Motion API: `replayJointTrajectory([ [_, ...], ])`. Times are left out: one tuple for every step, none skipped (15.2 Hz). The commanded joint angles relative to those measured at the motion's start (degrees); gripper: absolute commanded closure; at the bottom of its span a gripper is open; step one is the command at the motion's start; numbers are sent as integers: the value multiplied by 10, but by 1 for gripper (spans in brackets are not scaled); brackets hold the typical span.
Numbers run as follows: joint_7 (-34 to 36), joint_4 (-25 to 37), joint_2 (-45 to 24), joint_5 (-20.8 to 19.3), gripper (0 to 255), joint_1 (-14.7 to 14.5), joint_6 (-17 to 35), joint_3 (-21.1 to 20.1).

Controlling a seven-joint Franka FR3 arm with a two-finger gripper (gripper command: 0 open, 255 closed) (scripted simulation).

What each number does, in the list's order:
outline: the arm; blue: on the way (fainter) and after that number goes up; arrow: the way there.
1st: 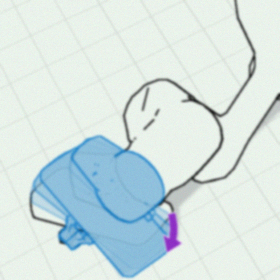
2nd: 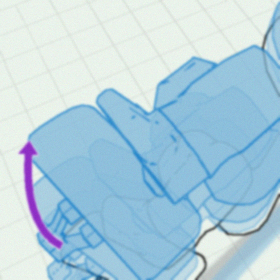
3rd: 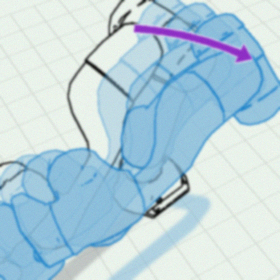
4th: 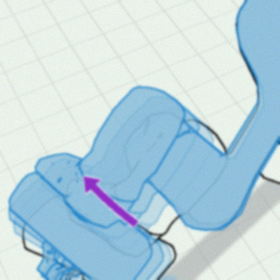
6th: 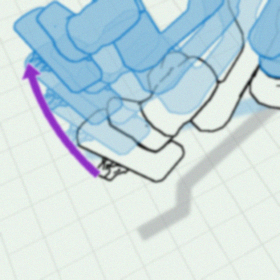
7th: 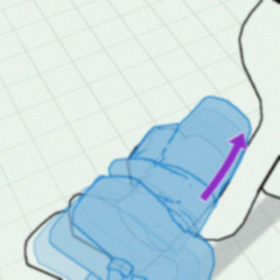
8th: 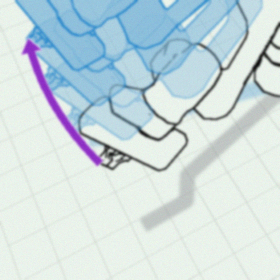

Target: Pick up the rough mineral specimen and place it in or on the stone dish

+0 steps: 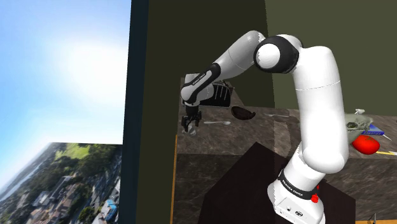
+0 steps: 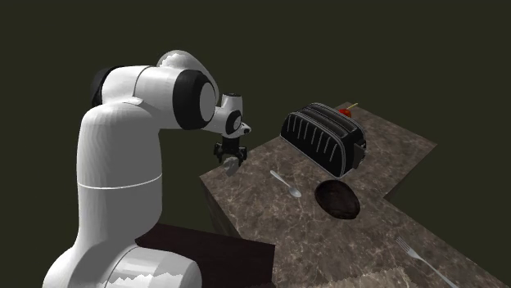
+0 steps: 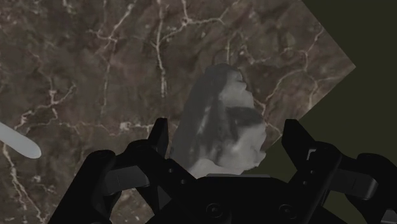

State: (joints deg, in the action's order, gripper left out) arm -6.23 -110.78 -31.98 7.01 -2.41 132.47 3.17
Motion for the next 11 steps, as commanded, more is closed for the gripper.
replayJointTrajectory([
  [0, 0, 0, 0, 0, 0, 1, 0],
  [0, 0, 0, 0, 0, 0, 1, 0],
  [0, 0, 0, 0, 0, 0, 1, 0],
  [0, 0, 0, 0, 0, 0, 0, 0],
  [0, 0, 0, 0, 0, 0, 0, 0],
  [0, 0, 0, 0, 255, 0, 0, 0],
  [0, 0, 0, 0, 255, 0, 0, 0],
  [0, 0, 0, 0, 255, 0, 1, 0],
  [0, 0, 0, 0, 255, 0, 1, 0],
  [0, 0, 0, 0, 255, 0, 1, 0],
  [0, 0, 0, 0, 255, 0, 1, 0],
])
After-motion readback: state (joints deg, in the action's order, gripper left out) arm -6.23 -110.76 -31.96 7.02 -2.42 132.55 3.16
